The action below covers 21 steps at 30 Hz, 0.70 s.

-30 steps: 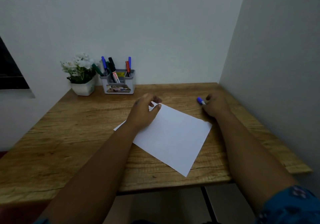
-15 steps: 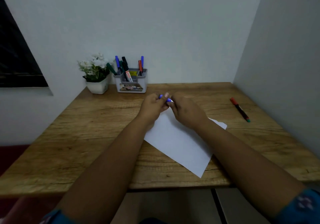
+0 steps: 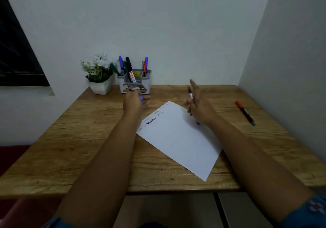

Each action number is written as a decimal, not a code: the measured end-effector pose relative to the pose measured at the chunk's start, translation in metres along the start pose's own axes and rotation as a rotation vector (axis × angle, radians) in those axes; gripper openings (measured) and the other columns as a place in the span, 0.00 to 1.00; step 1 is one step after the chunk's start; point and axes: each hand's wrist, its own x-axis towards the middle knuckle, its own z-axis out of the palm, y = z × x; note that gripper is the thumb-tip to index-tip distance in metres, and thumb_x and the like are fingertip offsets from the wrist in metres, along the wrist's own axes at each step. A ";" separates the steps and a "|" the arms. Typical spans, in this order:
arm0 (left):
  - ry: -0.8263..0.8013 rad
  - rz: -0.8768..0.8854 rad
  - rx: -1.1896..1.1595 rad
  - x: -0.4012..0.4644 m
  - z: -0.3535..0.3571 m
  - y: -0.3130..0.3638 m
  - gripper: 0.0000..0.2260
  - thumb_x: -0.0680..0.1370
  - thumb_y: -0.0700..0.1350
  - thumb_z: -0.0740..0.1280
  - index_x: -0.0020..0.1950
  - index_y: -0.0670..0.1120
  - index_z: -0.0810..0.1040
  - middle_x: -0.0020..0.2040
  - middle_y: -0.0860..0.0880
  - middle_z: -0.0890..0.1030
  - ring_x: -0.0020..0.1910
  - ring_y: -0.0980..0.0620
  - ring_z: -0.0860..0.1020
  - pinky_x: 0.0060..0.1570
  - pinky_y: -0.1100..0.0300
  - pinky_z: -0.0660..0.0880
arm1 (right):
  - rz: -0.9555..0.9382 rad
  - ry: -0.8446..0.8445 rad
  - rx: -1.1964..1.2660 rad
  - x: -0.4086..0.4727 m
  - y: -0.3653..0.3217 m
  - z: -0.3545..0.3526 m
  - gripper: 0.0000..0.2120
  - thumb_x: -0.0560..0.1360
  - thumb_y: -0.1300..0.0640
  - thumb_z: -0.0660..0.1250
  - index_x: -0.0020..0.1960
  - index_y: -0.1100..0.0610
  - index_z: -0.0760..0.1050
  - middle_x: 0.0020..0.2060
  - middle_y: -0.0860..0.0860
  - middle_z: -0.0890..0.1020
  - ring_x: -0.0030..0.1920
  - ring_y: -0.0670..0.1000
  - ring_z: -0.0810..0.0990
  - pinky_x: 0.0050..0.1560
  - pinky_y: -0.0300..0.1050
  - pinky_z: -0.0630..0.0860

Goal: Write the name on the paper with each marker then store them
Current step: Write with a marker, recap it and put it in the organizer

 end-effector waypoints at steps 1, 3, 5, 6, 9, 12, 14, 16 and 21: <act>0.012 0.006 0.079 0.003 -0.003 0.000 0.06 0.80 0.38 0.55 0.48 0.42 0.71 0.44 0.39 0.80 0.35 0.49 0.80 0.28 0.61 0.77 | 0.019 -0.005 0.136 0.001 0.001 -0.002 0.20 0.83 0.62 0.54 0.71 0.44 0.63 0.45 0.51 0.79 0.35 0.46 0.79 0.38 0.40 0.77; 0.017 0.069 0.351 0.008 -0.010 -0.005 0.07 0.79 0.39 0.56 0.46 0.45 0.72 0.41 0.43 0.80 0.29 0.52 0.74 0.25 0.63 0.69 | 0.135 -0.003 0.491 0.006 0.001 -0.004 0.10 0.84 0.61 0.55 0.59 0.51 0.72 0.44 0.53 0.80 0.33 0.46 0.79 0.39 0.41 0.78; -0.020 0.187 0.651 0.010 -0.015 -0.014 0.07 0.78 0.43 0.57 0.45 0.47 0.74 0.40 0.46 0.78 0.30 0.52 0.71 0.28 0.61 0.65 | 0.298 -0.082 0.949 0.013 -0.004 -0.004 0.10 0.84 0.56 0.56 0.56 0.56 0.75 0.49 0.55 0.82 0.39 0.48 0.83 0.45 0.42 0.81; -0.058 0.253 0.785 0.011 -0.017 -0.018 0.07 0.79 0.45 0.58 0.46 0.48 0.74 0.41 0.47 0.77 0.32 0.52 0.71 0.30 0.60 0.65 | 0.350 -0.133 1.087 0.018 -0.004 -0.005 0.09 0.83 0.55 0.58 0.56 0.56 0.75 0.52 0.54 0.83 0.44 0.49 0.84 0.48 0.42 0.82; -0.224 0.375 1.104 0.012 -0.023 -0.025 0.06 0.79 0.50 0.63 0.52 0.50 0.76 0.46 0.51 0.76 0.40 0.54 0.74 0.36 0.60 0.68 | 0.382 -0.223 0.967 0.033 -0.002 -0.003 0.04 0.80 0.56 0.65 0.51 0.55 0.76 0.50 0.54 0.85 0.42 0.46 0.84 0.42 0.38 0.79; -0.403 0.410 1.382 0.016 -0.028 -0.024 0.11 0.75 0.52 0.70 0.57 0.53 0.79 0.55 0.51 0.78 0.52 0.51 0.76 0.49 0.57 0.73 | 0.372 -0.264 0.737 0.048 -0.004 0.006 0.09 0.80 0.50 0.66 0.44 0.54 0.76 0.36 0.52 0.81 0.30 0.44 0.72 0.33 0.34 0.69; -0.480 0.416 1.430 0.016 -0.028 -0.022 0.13 0.75 0.51 0.71 0.59 0.53 0.79 0.61 0.50 0.79 0.58 0.50 0.76 0.56 0.56 0.73 | 0.332 -0.262 0.634 0.057 -0.007 0.015 0.12 0.77 0.47 0.69 0.42 0.56 0.78 0.33 0.52 0.78 0.27 0.43 0.69 0.30 0.34 0.67; -0.522 0.425 1.412 0.014 -0.028 -0.019 0.13 0.75 0.49 0.71 0.60 0.52 0.80 0.64 0.51 0.77 0.60 0.50 0.75 0.55 0.59 0.70 | 0.294 -0.256 0.551 0.058 -0.005 0.029 0.11 0.75 0.51 0.72 0.42 0.59 0.79 0.36 0.52 0.81 0.29 0.43 0.73 0.32 0.34 0.71; -0.576 0.391 1.401 0.017 -0.028 -0.014 0.14 0.75 0.47 0.71 0.60 0.53 0.81 0.66 0.50 0.76 0.61 0.50 0.74 0.54 0.62 0.69 | 0.241 -0.259 0.508 0.048 0.016 0.047 0.08 0.71 0.64 0.73 0.46 0.69 0.79 0.38 0.54 0.83 0.39 0.48 0.81 0.42 0.38 0.78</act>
